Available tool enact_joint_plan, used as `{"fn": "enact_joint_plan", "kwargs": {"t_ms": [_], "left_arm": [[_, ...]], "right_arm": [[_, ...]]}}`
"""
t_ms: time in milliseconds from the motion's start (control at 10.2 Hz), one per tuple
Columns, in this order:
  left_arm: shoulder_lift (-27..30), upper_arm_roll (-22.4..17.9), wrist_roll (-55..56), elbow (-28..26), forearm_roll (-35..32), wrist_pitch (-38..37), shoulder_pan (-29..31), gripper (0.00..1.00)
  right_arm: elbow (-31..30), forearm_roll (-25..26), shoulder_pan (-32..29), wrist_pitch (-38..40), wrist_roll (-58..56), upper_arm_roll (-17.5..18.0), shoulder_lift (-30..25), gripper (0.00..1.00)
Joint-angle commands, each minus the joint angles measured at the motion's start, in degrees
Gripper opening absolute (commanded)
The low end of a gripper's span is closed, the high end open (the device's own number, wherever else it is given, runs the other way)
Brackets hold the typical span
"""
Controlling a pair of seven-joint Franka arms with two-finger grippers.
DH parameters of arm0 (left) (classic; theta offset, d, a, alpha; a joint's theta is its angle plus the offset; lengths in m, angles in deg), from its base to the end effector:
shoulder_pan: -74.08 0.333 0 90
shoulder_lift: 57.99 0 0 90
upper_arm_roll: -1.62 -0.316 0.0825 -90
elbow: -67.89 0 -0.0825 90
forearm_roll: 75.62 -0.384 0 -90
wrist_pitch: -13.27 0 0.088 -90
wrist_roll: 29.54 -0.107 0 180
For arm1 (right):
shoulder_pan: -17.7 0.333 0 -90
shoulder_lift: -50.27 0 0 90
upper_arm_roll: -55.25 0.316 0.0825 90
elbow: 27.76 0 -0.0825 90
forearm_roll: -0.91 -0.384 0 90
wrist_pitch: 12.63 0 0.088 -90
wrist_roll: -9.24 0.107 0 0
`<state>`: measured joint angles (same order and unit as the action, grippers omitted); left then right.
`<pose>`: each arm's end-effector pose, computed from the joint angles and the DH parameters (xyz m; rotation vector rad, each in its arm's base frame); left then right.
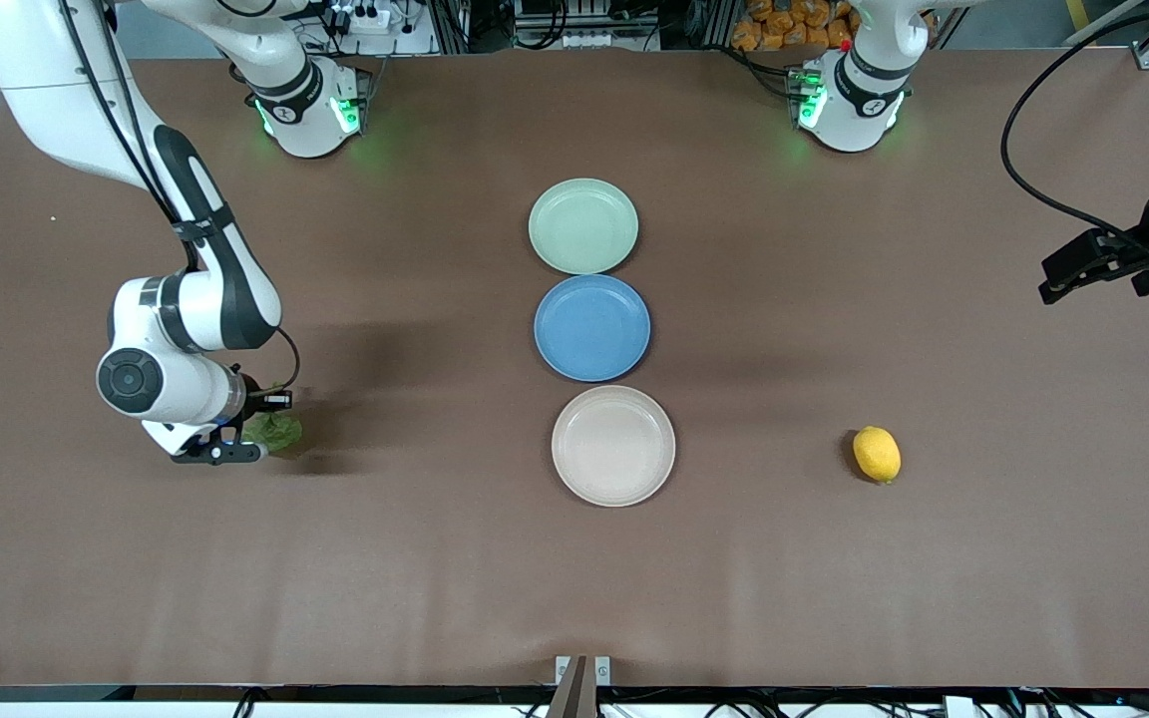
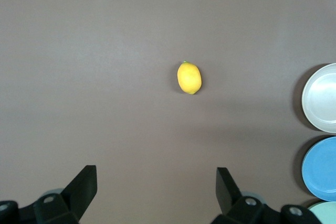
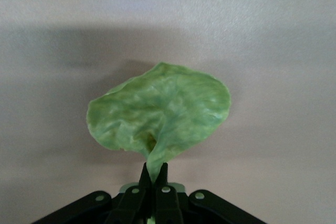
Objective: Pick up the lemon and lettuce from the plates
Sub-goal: 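Lower the lettuce onto the table with the right gripper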
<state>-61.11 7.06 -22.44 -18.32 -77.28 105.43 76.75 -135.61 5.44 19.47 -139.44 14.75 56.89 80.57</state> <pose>0.5752 -0.0232 0.6287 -3.1189 -0.1177 -0.0804 0.6128 0.0333 0.2112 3.0684 0.0223 -0.2976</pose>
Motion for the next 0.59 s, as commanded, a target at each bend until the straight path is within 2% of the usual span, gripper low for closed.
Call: {"fn": "enact_joint_plan", "kwargs": {"t_ms": [0, 490], "left_arm": [[1.2, 0.5, -1.5, -0.3, 1.4, -0.8, 0.4, 1.00], [1.1, 1.2, -1.2, -0.3, 1.5, -0.8, 0.4, 1.00]], "right_arm": [[-2.6, 1.2, -1.3, -0.6, -0.4, 0.9, -1.8, 0.00], [-9.0, 3.0, -2.3, -3.3, -0.4, 0.9, -6.0, 0.00]]}}
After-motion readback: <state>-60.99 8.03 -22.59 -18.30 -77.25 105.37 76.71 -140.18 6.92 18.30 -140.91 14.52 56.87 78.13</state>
